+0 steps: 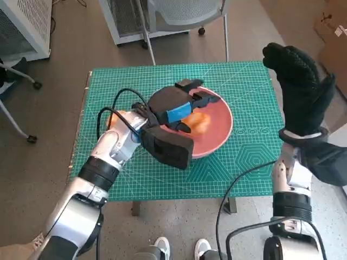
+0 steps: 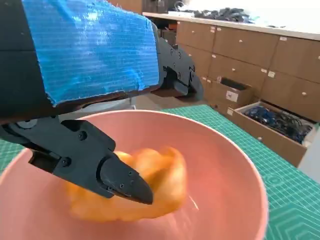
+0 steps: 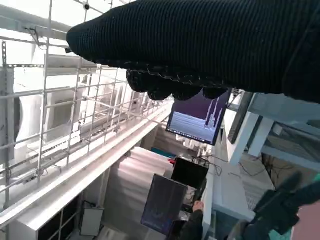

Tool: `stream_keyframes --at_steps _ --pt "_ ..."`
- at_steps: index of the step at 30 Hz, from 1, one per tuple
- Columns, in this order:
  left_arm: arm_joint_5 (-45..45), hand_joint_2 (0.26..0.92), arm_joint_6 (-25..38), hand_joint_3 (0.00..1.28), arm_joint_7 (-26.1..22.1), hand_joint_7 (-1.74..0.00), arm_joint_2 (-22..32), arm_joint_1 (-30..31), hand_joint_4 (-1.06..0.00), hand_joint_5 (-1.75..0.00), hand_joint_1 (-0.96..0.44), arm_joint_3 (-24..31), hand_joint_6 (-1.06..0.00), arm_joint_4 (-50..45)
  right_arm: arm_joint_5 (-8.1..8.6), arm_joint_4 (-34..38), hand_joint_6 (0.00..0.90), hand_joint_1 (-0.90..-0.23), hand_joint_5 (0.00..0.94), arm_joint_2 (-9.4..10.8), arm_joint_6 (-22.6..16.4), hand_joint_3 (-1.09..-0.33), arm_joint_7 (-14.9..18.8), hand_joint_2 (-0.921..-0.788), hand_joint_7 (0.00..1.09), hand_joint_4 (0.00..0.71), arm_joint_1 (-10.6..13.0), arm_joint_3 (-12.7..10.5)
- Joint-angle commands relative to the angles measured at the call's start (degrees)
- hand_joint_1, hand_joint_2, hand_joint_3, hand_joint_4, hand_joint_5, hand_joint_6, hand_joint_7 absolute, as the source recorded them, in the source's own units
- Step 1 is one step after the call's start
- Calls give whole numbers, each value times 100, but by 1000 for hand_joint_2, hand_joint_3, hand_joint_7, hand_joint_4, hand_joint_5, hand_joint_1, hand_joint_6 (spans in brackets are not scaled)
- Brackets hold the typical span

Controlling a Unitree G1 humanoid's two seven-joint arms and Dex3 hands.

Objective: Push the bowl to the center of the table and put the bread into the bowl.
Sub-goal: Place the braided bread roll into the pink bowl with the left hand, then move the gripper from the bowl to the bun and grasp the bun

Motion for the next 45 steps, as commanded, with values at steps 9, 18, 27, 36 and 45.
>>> stream_keyframes --at_steps 9,18,27,36,45 --pt "-276 879 -125 11 -154 -74 401 239 1 1 -653 217 -230 -508 81 158 373 -635 6 80 84 -628 70 -921 14 245 37 57" --pt "-353 870 -854 4 -84 -97 1358 651 -22 -10 -649 578 -276 -1288 182 208 374 -635 5 93 100 -626 173 -921 14 245 20 60" --pt "-318 836 -1271 0 21 -57 2079 890 -102 -8 -621 975 -374 -1433 223 258 375 -636 4 91 87 -626 241 -921 13 247 8 29" --pt "-388 798 -786 3 -56 -28 2552 1590 -174 -6 -527 1466 -449 -1807 254 380 377 -643 5 113 92 -623 334 -921 13 252 -82 -2" --pt "-424 809 -237 5 -169 -3 2473 1997 -153 0 -502 1528 -420 -1875 250 562 371 -644 3 90 60 -623 417 -921 8 251 -217 -39"
